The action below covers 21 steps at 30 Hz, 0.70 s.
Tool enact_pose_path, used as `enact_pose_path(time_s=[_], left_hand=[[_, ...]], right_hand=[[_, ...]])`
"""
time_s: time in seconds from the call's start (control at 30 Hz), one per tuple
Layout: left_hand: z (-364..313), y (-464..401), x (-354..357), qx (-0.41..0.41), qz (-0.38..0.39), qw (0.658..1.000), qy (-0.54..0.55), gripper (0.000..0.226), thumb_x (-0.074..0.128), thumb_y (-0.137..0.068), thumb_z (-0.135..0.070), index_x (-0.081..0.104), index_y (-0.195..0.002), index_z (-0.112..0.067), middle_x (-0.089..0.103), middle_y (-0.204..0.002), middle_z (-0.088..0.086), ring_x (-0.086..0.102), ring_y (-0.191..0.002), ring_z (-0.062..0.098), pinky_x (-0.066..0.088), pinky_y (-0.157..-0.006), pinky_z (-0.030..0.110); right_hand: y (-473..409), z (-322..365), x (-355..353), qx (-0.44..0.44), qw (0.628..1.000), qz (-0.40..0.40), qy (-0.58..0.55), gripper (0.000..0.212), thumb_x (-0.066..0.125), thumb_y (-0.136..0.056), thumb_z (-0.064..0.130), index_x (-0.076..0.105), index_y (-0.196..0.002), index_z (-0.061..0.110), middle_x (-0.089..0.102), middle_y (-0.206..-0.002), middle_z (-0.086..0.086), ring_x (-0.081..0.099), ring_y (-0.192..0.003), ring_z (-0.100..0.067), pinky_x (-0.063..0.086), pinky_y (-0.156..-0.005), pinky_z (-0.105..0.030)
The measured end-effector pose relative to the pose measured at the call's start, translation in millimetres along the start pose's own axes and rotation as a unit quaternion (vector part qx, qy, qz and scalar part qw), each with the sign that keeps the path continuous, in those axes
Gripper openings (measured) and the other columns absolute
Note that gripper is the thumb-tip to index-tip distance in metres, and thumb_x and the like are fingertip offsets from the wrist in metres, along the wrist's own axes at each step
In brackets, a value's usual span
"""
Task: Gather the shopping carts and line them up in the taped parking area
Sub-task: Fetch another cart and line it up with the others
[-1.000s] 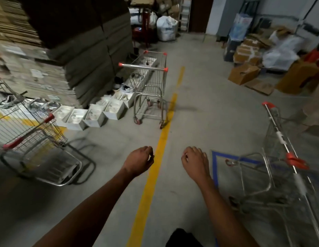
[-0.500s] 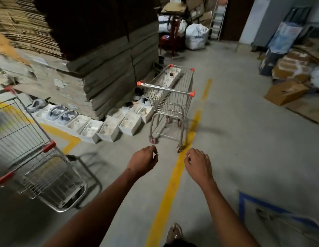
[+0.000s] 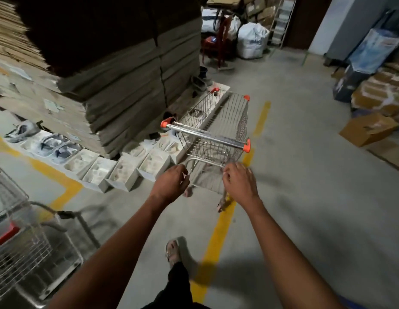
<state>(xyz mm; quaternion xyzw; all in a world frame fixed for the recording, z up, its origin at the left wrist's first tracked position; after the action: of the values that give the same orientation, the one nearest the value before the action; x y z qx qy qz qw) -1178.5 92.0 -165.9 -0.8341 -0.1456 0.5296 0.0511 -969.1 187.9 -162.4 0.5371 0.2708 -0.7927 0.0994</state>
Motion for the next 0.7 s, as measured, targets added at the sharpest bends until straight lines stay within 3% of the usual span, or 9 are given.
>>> enact_pose_path(time_s=[0.2,0.37,0.47,0.57,0.63,0.7], left_hand=[[46,-130,24,0.05,0.028,0.998,-0.01,0.015,0.055,-0.095,-0.039,0.052,-0.101,-0.026,0.061,-0.094,-0.004,0.063,-0.074,0.019,0.052,-0.06,0.035],[86,-224,42,0.079,0.059,0.995,-0.017,0.024,0.06,-0.09,-0.035,0.053,-0.108,-0.021,0.059,-0.102,0.004,0.062,-0.083,0.026,0.053,-0.064,0.038],[106,-263,66,0.108,0.116,0.984,-0.083,0.047,0.067,-0.083,-0.035,0.054,-0.123,-0.014,0.056,-0.114,0.009,0.061,-0.098,0.03,0.055,-0.078,0.042],[115,-283,95,0.138,0.172,0.964,-0.148,0.063,0.07,-0.081,-0.038,0.05,-0.135,-0.013,0.057,-0.123,0.01,0.058,-0.111,0.031,0.048,-0.095,0.043],[118,-291,111,0.143,0.195,0.953,-0.184,0.058,0.069,-0.081,-0.042,0.052,-0.13,-0.019,0.057,-0.125,0.007,0.057,-0.115,0.029,0.042,-0.1,0.046],[122,-299,126,0.137,0.217,0.945,-0.201,0.049,0.067,-0.081,-0.045,0.054,-0.123,-0.024,0.057,-0.122,0.003,0.056,-0.117,0.026,0.041,-0.101,0.047]], right_hand=[[-110,-11,48,0.03,0.999,0.014,0.015,0.014,0.058,-0.091,0.025,0.061,-0.104,0.02,0.064,-0.105,-0.005,0.061,-0.101,-0.028,0.049,-0.087,-0.042],[-177,-27,99,0.092,0.99,0.103,0.034,0.039,0.058,-0.09,0.028,0.057,-0.127,0.016,0.059,-0.121,-0.011,0.057,-0.115,-0.032,0.047,-0.099,-0.045],[-197,-30,133,0.114,0.979,0.169,0.025,0.054,0.06,-0.09,0.027,0.05,-0.141,0.014,0.055,-0.132,-0.012,0.052,-0.124,-0.033,0.041,-0.107,-0.044],[-212,-31,156,0.115,0.97,0.208,0.045,0.052,0.058,-0.093,0.03,0.05,-0.143,0.017,0.056,-0.136,-0.009,0.051,-0.127,-0.03,0.036,-0.11,-0.042],[-223,-35,163,0.121,0.966,0.224,0.034,0.05,0.057,-0.094,0.031,0.053,-0.143,0.021,0.058,-0.136,-0.006,0.053,-0.127,-0.027,0.034,-0.111,-0.04],[-229,-42,168,0.135,0.958,0.253,0.015,0.047,0.057,-0.094,0.032,0.057,-0.139,0.023,0.064,-0.129,-0.007,0.058,-0.121,-0.028,0.042,-0.103,-0.039]])
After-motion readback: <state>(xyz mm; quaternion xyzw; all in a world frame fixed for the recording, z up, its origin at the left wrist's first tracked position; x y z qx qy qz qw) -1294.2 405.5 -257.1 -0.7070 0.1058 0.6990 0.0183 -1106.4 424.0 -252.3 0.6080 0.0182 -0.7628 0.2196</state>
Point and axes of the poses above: each hand's wrist, its own y-axis away from the middle knuckle, its own x-axis out of the palm, z = x × y, the point moved 10 cm from there along -y, towards the middle knuckle
